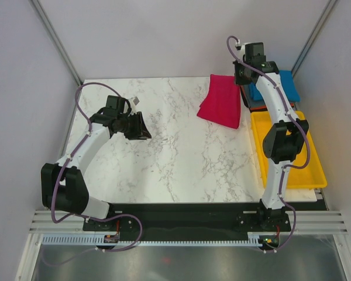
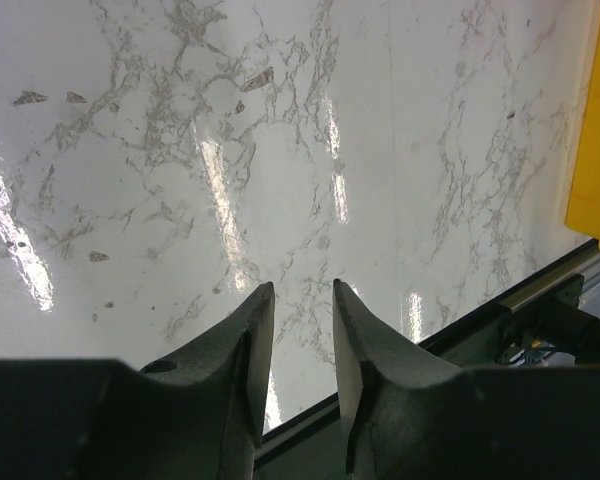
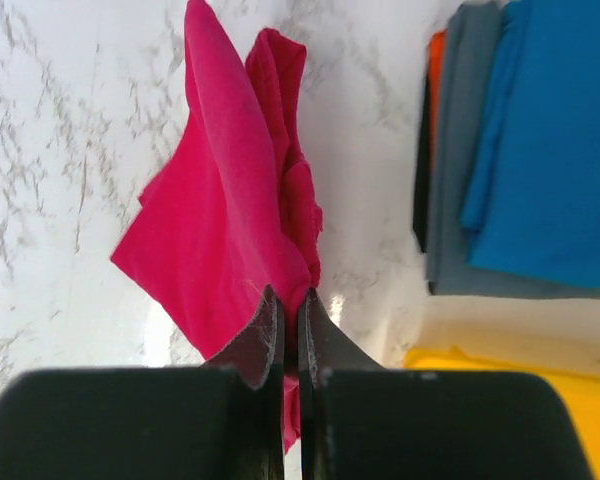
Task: Fold and stack the t-shirts
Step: Neatly place the folded tshirt to the corner
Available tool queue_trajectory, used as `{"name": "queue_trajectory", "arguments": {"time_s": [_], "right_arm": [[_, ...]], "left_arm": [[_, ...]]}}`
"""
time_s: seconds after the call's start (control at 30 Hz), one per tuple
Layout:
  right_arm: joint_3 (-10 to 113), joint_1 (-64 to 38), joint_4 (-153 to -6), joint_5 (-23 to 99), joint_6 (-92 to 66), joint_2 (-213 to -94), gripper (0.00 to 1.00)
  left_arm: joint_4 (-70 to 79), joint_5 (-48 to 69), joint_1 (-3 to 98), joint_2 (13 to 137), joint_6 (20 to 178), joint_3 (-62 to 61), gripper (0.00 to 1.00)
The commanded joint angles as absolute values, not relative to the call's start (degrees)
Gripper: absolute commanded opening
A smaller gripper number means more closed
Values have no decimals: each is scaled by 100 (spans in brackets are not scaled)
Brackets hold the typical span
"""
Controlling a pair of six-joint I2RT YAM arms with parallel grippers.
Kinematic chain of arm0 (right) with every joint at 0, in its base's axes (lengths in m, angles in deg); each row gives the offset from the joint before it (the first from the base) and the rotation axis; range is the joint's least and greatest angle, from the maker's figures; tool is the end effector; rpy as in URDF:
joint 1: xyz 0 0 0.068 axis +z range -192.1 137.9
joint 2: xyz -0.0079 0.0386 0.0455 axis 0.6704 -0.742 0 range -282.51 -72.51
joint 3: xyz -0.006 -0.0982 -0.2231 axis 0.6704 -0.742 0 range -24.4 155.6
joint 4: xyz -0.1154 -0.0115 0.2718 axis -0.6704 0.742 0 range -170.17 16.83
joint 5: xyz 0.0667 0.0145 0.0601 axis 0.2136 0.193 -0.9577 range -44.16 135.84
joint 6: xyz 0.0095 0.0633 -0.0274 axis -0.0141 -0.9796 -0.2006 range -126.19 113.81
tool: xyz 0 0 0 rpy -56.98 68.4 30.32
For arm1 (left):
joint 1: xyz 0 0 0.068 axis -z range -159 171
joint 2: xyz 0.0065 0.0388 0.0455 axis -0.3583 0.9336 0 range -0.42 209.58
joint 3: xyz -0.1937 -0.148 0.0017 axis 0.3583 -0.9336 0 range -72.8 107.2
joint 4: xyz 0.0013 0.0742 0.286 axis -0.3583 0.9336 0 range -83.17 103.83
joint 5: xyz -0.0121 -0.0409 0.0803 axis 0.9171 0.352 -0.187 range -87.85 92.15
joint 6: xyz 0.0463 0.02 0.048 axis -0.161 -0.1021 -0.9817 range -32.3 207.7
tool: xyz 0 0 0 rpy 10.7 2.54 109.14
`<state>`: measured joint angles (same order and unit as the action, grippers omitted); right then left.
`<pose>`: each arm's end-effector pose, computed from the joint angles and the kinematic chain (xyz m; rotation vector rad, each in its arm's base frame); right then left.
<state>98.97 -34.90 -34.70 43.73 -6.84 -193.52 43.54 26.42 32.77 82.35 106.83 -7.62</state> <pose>0.5099 0.0664 0.2962 -0.1514 2.3204 0.1117 0.3378 -0.0941 0.2159 0.0127 2.5586 -0.7480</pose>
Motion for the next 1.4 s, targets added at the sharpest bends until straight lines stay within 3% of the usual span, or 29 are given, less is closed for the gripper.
{"name": "queue_trajectory", "arguments": {"time_s": [0.0,0.47,1.37], "right_arm": [[10734,-3638,-3369,4768,-216,-19414,0],[11569,-4175,-3684,5041,1041,-19731,0],[11403,-5053,-4194,4812,2035,-19511,0]], "left_arm": [[4207,2808,3286,8080,10440,-777,38],[4199,3124,3286,8132,10483,-759,38],[4155,3300,3286,8211,10527,-777,39]]}}
